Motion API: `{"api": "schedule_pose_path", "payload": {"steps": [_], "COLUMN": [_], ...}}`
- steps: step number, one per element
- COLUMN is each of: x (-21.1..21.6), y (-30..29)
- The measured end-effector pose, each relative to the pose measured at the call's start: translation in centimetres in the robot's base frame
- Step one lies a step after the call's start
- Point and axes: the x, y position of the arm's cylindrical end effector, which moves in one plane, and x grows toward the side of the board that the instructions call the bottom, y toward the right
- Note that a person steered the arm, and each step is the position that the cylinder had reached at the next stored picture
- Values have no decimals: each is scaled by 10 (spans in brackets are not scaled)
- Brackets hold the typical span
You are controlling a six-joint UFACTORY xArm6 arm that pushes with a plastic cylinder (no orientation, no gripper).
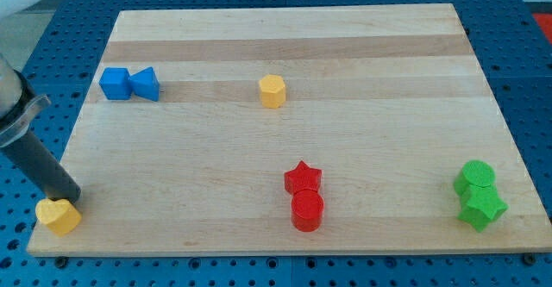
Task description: Move the hexagon close to the heart
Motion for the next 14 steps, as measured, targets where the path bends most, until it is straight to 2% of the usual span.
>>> {"api": "schedule_pose_path", "payload": {"steps": [1,5,7,8,9,11,14], "x": [-6,-122,-176,-182,-179,-137,-131], "y": [18,308,303,279,252,236,161]}}
